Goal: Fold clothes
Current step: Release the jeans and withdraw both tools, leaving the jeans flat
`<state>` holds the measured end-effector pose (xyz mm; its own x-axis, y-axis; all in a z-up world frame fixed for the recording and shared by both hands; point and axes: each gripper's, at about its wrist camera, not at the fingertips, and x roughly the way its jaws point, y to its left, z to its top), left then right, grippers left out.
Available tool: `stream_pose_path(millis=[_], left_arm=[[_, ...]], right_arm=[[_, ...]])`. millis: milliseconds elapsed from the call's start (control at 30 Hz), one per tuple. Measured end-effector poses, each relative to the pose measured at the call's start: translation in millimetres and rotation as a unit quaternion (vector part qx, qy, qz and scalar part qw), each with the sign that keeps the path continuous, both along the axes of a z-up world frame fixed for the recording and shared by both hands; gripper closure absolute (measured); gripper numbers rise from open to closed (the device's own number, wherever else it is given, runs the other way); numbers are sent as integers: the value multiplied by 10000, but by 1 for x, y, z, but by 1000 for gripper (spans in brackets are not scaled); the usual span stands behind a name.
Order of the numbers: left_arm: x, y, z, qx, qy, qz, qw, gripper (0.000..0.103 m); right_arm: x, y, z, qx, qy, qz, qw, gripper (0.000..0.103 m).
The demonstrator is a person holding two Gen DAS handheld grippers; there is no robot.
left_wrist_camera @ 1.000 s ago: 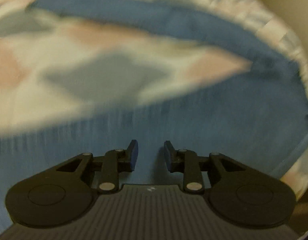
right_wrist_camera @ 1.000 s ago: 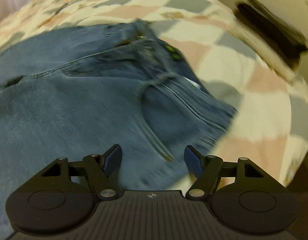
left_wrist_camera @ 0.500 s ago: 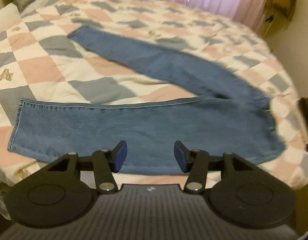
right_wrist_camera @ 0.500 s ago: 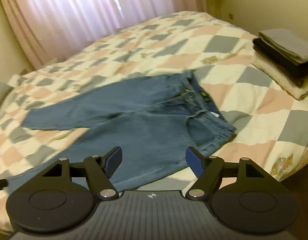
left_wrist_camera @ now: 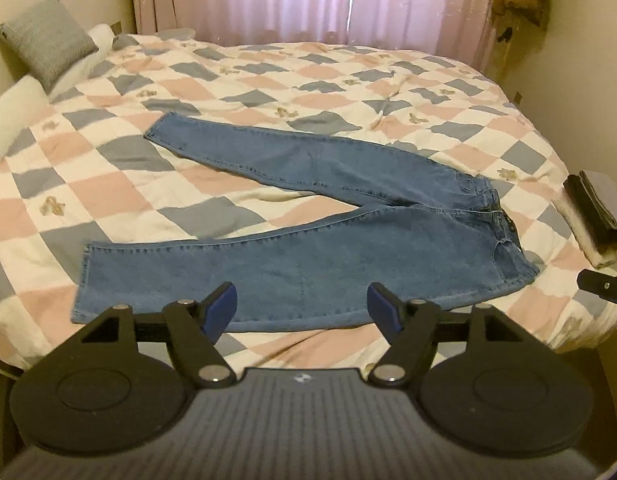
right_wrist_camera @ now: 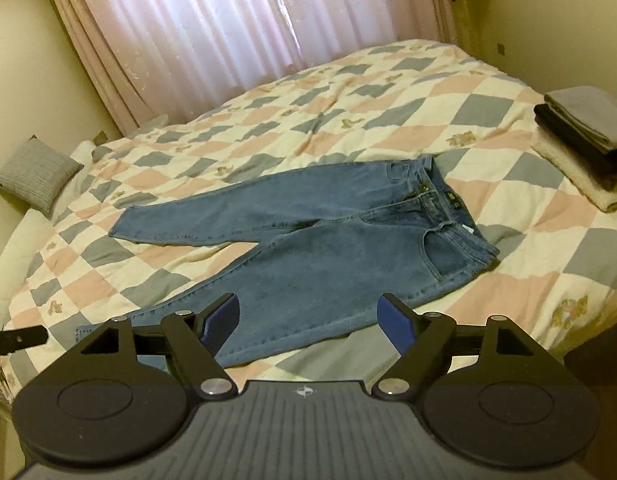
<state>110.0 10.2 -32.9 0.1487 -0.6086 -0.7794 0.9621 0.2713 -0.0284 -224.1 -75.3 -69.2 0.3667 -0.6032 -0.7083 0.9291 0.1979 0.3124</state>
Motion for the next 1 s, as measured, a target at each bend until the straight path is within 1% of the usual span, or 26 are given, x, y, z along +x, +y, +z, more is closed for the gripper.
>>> stream_pose_path(millis=[100,200,400,567,767,900,1000], left_arm=[[4,12,4,55,-161,-42,9998,30],[13,25,3,111,-213,-19,9997,27],[32,45,-5,175,-225,100,9995,27],[40,50,-9,221,-192,125,9995,27],[37,39,-13,177,-92,66,9998,27],[26,20,-19,-33,144,-237,9996,27],[7,-6,-28,-125,280,-521,9982,28]], right_arm=[[7,15,2,1,40,-83,10000,25],[14,30,2,-35,55,-115,9999,24],[31,50,-7,32,105,-111,9999,23],[38,56,-10,73,111,-57,9999,23],[31,43,-17,123,168,-55,9998,23],[13,19,-26,140,250,-78,9996,23],[-11,-10,-35,128,277,-178,9994,24]])
